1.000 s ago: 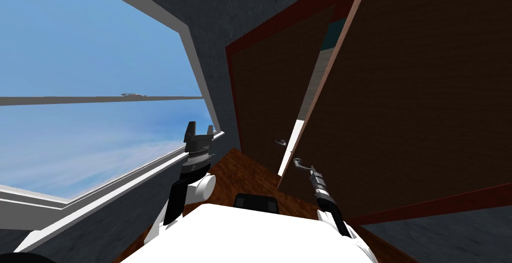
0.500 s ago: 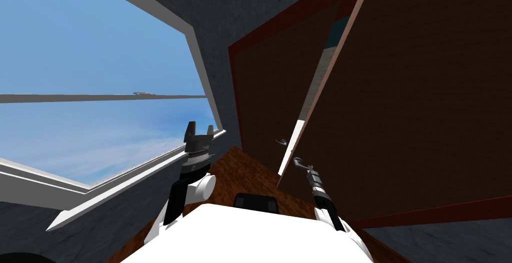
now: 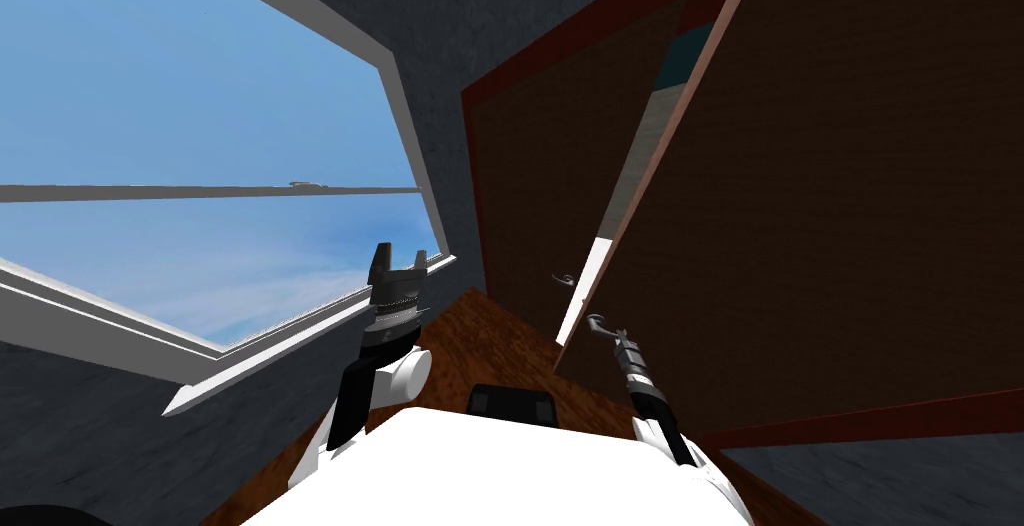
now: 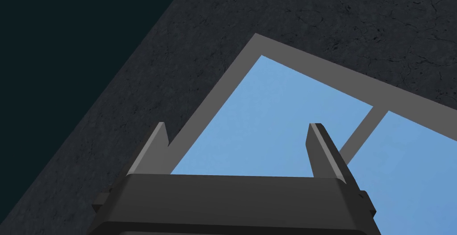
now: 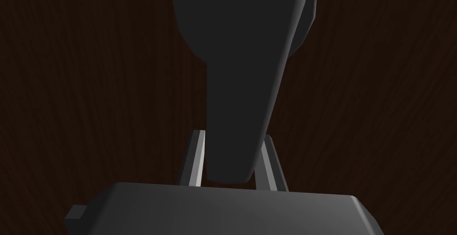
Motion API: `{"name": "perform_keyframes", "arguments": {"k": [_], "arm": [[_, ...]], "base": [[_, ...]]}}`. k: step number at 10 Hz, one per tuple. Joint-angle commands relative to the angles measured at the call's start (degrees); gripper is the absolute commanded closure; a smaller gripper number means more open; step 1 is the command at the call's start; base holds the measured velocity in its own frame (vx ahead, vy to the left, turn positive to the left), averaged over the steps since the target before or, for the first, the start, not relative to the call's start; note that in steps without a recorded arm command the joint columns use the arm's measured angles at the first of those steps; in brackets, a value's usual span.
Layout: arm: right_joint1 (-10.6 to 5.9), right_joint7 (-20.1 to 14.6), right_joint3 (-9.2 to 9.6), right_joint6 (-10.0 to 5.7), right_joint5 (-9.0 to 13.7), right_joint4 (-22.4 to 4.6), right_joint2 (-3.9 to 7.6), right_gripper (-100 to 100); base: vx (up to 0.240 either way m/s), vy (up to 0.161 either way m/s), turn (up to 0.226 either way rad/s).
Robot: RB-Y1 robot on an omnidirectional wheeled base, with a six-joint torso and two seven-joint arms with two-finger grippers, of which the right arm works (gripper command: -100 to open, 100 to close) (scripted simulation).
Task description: Pull the door open
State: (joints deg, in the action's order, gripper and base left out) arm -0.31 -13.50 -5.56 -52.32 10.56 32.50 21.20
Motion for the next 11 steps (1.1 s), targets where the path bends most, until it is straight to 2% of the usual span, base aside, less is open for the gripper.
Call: {"name": "perform_keyframes", "arguments": {"k": [1,2,4,5,8,9,10,11], "arm": [[1.18,-0.9,1.47,-0.36,-0.8,1.3,-0.29,100],[1.47,-1.6,2.21,-0.85,-1.2,1.5,-0.02,100],[1.47,-1.6,2.21,-0.85,-1.2,1.5,-0.02,100],[2.06,-3.0,3.66,-1.83,-2.1,1.9,0.51,100],[2.74,-4.6,5.32,-2.96,-3.0,2.3,1.12,100],[2.44,-4.2,4.36,-2.30,-2.5,2.0,1.78,100],[3.85,-5.6,5.50,-4.25,-3.1,1.9,2.50,100],[4.19,-5.9,5.75,-4.71,-3.2,2.0,2.68,100]], "base": [[-0.201,-0.051,0.096],[-0.206,-0.043,0.121],[-0.092,0.010,0.012],[-0.139,-0.021,0.106],[-0.191,-0.046,0.116],[-0.086,-0.028,0.016],[-0.177,-0.024,0.149],[-0.222,-0.053,0.144]]}}
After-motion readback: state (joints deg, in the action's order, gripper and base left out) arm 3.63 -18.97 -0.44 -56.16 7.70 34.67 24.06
